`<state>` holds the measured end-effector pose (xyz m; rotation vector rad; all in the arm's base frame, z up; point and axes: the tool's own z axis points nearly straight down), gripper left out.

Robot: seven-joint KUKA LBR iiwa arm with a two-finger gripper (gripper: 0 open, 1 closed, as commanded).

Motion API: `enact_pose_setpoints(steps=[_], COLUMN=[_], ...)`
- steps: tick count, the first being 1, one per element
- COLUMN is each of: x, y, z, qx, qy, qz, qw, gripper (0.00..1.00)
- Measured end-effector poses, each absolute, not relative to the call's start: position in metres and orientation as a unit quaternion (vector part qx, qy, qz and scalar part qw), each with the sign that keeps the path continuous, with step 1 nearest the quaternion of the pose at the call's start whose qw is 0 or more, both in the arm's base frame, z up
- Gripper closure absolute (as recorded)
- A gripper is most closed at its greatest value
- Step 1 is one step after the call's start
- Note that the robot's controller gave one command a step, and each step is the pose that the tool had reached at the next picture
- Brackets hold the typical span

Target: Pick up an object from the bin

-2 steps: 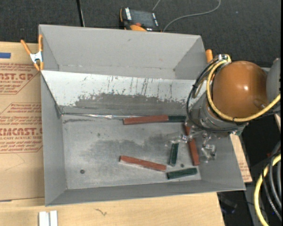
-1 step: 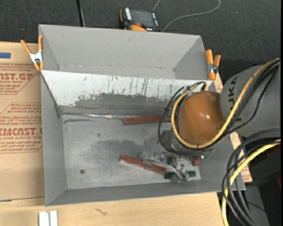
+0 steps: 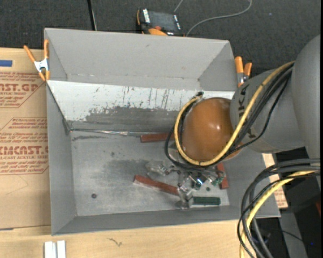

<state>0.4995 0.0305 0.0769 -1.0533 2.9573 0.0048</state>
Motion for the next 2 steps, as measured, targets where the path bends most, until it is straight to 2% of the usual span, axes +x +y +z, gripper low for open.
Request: enact_pose_setpoints(steps=[1, 2], x=[0.4997, 0.4991], y=[0.0292, 0.0289], z=[0.0770, 0.0766], qx=[-0.335, -0.335], qy=[0.942, 0.942], qz=[0.001, 0.000], qw=[0.001, 0.000], gripper=[1.00, 0.00])
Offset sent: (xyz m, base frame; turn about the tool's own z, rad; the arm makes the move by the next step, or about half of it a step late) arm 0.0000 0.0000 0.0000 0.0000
